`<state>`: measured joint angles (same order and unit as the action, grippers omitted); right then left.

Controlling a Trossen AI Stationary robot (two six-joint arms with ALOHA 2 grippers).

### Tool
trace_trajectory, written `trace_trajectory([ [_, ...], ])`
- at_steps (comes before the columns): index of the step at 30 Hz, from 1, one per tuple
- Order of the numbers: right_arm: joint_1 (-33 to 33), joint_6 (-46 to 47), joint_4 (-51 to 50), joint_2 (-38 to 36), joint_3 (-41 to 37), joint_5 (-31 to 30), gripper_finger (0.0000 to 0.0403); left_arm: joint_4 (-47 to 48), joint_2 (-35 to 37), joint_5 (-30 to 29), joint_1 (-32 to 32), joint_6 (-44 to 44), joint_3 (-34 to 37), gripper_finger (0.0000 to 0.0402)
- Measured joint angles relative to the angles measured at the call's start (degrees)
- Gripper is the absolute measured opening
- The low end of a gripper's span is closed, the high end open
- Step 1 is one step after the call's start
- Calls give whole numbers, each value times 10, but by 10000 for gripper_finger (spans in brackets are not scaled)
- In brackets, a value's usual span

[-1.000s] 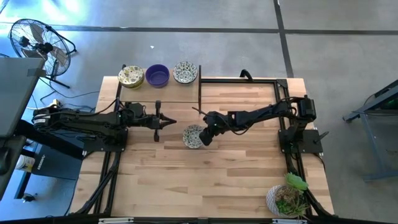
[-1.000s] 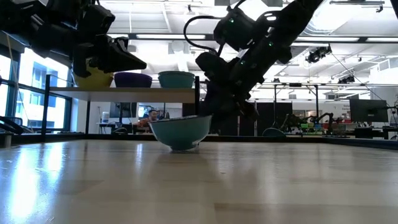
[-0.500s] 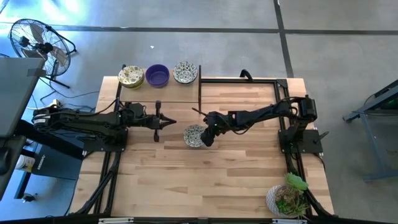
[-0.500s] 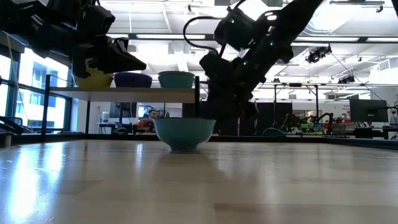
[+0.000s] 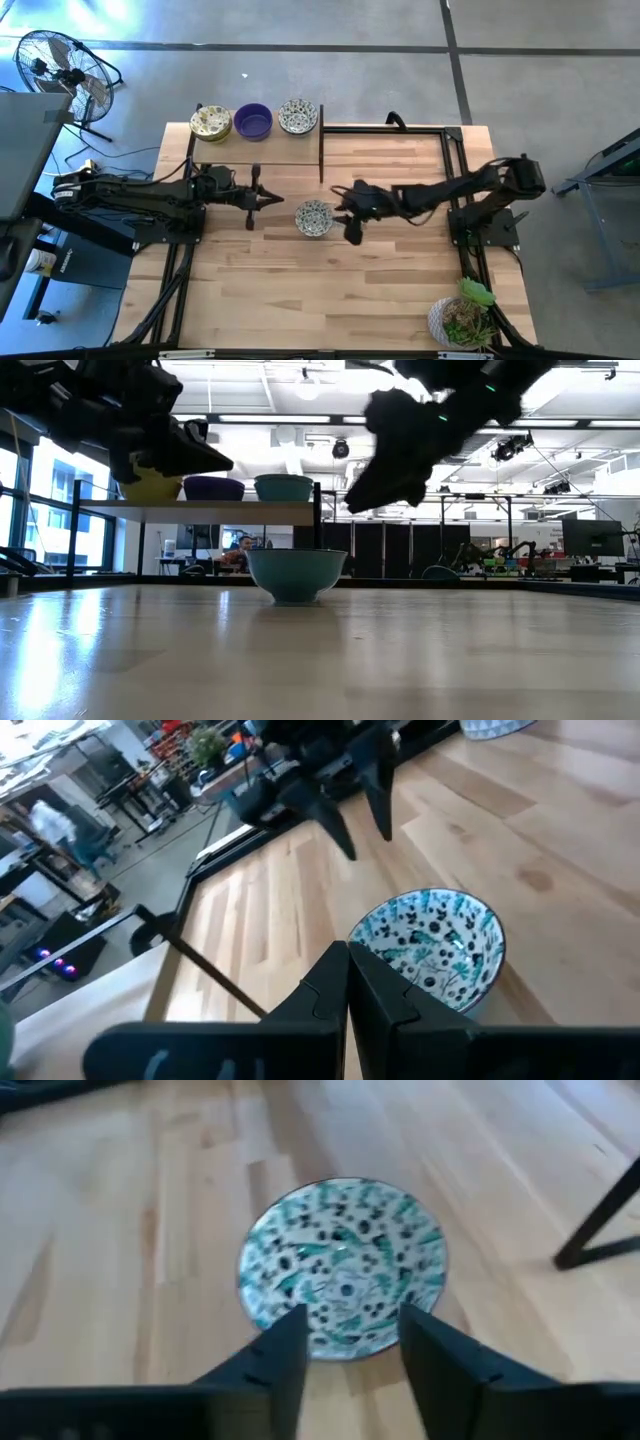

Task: Pick & Place Mini bowls
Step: Stack the blue and white patterned bowl on the blue and white patterned bowl on the shelf

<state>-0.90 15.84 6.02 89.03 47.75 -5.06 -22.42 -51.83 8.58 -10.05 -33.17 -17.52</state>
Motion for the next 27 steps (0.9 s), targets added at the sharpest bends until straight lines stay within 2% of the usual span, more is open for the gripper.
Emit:
trace_trajectory([
  [4,-9,-13,156,-28,-105,19,59,37,0,10,27,-31,-28,1],
  [7,-5,-12,248,-44,-174,21,11,92,-12,-16,65,-56,-62,1],
  [12,5,-24,356,-74,-254,-4,27,196,-64,-104,125,-48,-131,1],
  [17,7,-38,395,-98,-297,-10,27,296,-147,-135,160,-12,-213,7],
  [20,7,-40,398,-107,-311,-10,17,338,-201,-147,177,-6,-260,33],
  [27,6,-45,408,-113,-318,-12,1,430,-322,-163,183,17,-362,122],
])
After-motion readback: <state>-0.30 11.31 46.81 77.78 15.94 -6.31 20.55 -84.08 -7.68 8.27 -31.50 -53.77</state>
